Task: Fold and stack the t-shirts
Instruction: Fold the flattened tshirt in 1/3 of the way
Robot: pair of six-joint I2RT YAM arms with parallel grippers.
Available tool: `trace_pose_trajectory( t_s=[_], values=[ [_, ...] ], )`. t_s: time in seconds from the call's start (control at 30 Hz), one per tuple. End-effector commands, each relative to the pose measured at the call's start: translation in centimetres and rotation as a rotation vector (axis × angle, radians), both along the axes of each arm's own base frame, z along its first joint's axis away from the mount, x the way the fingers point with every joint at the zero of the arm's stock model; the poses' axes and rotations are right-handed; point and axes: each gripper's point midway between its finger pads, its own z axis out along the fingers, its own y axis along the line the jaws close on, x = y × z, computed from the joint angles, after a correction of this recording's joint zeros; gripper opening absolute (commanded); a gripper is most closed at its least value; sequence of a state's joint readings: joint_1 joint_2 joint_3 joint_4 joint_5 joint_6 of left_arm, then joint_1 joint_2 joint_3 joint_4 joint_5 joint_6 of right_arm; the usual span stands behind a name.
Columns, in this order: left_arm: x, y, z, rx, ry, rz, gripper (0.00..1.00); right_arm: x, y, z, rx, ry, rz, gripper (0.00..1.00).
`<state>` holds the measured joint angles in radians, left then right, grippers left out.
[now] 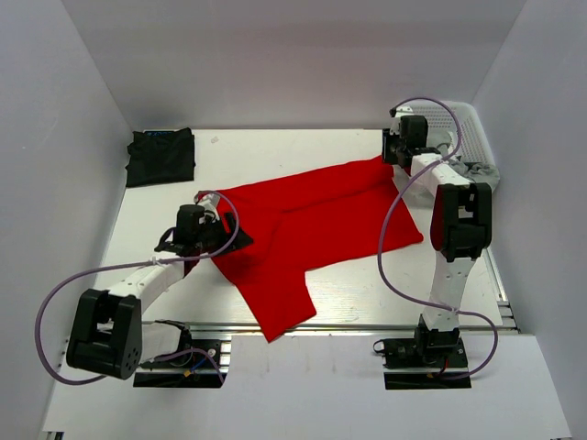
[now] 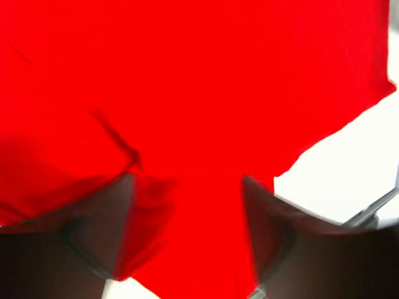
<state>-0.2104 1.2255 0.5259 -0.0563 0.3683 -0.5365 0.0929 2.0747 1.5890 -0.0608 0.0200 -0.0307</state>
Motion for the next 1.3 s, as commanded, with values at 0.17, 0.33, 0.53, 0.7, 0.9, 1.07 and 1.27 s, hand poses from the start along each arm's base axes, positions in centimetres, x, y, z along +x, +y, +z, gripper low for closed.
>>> trace_pose_trajectory(
  t_s=[0.17, 0.33, 0.53, 0.7, 0.9, 1.07, 1.27],
  values=[
    [0.9, 0.0, 4.2, 0.049, -0.113, -0.008, 0.99, 0.3, -0.1, 5.5, -0.018, -0.122, 0.006, 0.47],
    [3.4, 0.1, 4.8, 0.082, -0.116, 0.019, 0.99, -0.1, 1.6, 6.3, 0.002, -0.133, 0.099, 0.50],
    [8.2, 0.4, 2.7, 0.152, -0.029, 0.060, 0.99, -1.1, 5.7, 4.1, 0.076, -0.056, 0.189, 0.75],
    [11.4, 1.3, 0.6, 0.180, 0.046, 0.142, 0.99, -2.7, 8.4, 0.4, 0.248, 0.047, 0.215, 0.90],
    [14.1, 3.9, -2.5, 0.256, 0.174, 0.252, 0.99, -2.3, 9.0, -4.5, 0.306, 0.180, 0.162, 0.90],
    [16.9, 5.9, -3.9, 0.255, 0.190, 0.305, 0.99, -2.0, 7.8, -7.2, 0.299, 0.218, 0.048, 0.90],
    [21.6, 6.6, -6.6, 0.242, 0.197, 0.258, 0.99, -3.2, 6.8, -9.4, 0.262, 0.264, -0.009, 0.90]
  ],
)
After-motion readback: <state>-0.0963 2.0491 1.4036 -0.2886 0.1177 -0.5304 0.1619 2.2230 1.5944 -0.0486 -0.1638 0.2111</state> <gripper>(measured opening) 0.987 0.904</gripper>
